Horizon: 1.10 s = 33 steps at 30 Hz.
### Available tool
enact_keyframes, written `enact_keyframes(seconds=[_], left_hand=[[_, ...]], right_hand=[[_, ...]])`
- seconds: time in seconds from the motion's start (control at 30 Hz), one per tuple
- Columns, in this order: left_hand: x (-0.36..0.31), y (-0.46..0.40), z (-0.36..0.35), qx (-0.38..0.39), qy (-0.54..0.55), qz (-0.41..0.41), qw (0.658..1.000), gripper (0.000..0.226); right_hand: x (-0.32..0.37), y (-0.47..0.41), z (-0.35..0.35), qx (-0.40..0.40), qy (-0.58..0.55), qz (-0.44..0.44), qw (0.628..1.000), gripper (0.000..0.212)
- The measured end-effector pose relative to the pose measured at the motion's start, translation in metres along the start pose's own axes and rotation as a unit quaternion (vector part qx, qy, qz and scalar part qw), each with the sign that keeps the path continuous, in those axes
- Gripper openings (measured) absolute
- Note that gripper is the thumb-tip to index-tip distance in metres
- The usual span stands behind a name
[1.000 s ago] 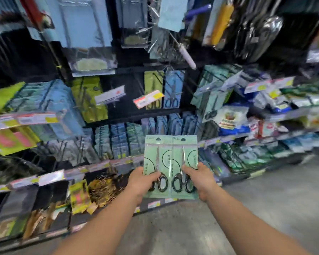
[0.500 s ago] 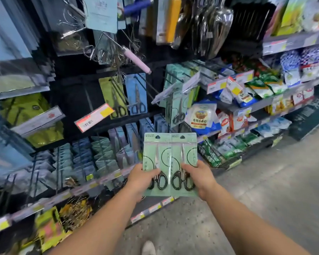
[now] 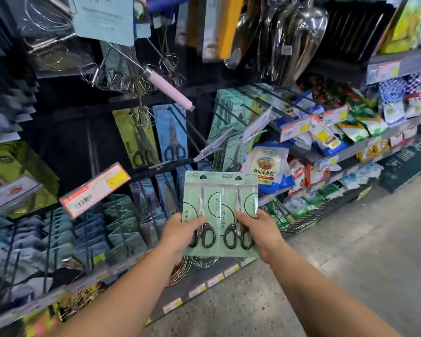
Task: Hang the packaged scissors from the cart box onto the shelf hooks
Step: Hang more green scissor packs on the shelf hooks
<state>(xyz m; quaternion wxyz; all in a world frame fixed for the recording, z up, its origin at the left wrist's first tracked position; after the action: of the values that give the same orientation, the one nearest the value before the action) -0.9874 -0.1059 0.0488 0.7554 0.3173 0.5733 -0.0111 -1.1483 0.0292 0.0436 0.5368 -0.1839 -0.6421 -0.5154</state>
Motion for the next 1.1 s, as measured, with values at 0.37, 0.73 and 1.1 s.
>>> enact_keyframes(seconds=[0.37,0.73,1.1], left_hand=[[-0.016,-0.005,-0.03,-0.053,0.103,0.051,0.992,0.097],[-0.014,-0.011,-0.075,-0.127,0.177,0.055,0.975,0.14],[-0.02,0.01,-0.093,-0.153,0.233,0.068,0.958,0.107]], right_hand=[[0.046,-0.047,0.007,0.052,0.007,0.037,0.998,0.108],[0.089,-0.091,0.018,0.155,0.029,0.06,0.986,0.094],[0.097,-0.104,0.009,0.197,0.073,0.091,0.974,0.11]])
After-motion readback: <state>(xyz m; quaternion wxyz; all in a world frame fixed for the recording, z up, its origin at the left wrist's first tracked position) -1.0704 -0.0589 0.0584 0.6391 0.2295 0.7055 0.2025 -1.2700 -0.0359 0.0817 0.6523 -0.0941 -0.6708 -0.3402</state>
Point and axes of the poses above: each hand's wrist, its own y-axis away from the middle knuckle, its own z-axis out of the back of the hand, x = y × z, the point moved 7 cm from there along -y, towards the middle knuckle, and after that the axes turned 9 degrees about -x, right-handed, at the moved point
